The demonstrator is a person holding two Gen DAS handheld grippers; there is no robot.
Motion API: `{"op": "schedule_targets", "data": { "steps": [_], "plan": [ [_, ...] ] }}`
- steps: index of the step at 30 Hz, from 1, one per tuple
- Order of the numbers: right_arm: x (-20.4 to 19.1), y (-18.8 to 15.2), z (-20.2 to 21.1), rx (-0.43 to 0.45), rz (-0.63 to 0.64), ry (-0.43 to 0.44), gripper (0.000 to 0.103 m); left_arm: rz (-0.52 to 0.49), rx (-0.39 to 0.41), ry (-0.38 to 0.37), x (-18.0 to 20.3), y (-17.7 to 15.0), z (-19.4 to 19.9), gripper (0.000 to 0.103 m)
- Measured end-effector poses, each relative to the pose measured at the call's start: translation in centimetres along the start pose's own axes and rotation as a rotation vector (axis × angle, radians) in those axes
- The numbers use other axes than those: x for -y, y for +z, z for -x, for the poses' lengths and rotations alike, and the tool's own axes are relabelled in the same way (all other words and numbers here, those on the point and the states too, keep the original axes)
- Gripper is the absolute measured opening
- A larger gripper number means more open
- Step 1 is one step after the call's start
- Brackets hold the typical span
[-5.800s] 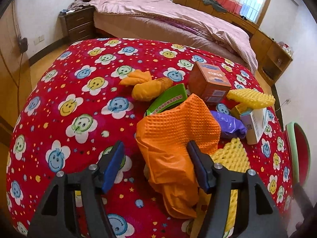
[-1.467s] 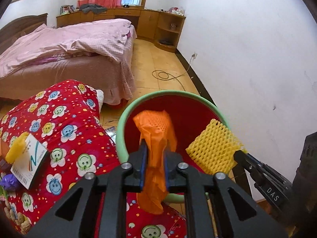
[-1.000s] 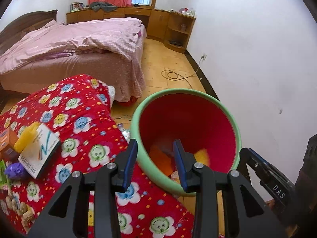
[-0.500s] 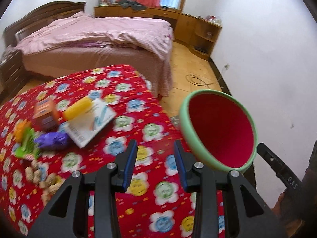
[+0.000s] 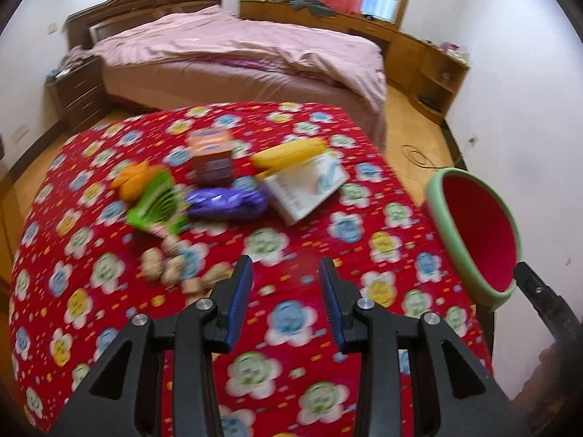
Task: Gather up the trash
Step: 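Close the left tool on the light wooden stick while the right tool moves toward the items, then grasp the purple plastic bag with the right tool while the left tool holds the stick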
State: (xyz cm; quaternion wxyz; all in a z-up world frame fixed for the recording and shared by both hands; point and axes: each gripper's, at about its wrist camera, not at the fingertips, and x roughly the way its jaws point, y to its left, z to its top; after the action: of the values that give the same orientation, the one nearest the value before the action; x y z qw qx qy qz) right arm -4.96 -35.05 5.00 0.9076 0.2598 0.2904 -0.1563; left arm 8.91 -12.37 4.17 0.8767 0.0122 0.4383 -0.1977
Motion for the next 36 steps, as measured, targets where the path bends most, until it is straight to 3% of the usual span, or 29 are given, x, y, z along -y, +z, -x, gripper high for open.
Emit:
{"op": "schedule_targets", "data": {
  "steps": [11,26,27,31,36],
  "plan": [
    [-2.9,-1.6,-0.6,-0.054,0.052,0.039,0.06,0.079,-0.065,0.086,-4.9,-2.6,-0.5,0.037],
    [-4.4,-2.5,-1.8,-0.107,0.081,0.05,0.061,0.07,-0.108,0.136,-5.9,-4.2,-2.6,0.037],
    [-4.5,-2.5,-1.9,-0.11,0.082,0.05,0.061,0.064,-0.104,0.138,-5.8,-4.2,-2.6,0.036],
    [-4.7,-2.6,-2.2,-0.12,0.088,0.051,0.061,0.043,-0.094,0.117,-5.5,-4.2,-2.7,0.012],
    [-5.6,-2.5,-2.9,-0.136,0.112,0.059,0.061,0.05,-0.083,0.079,-5.7,-4.0,-2.4,0.01]
  ]
}}
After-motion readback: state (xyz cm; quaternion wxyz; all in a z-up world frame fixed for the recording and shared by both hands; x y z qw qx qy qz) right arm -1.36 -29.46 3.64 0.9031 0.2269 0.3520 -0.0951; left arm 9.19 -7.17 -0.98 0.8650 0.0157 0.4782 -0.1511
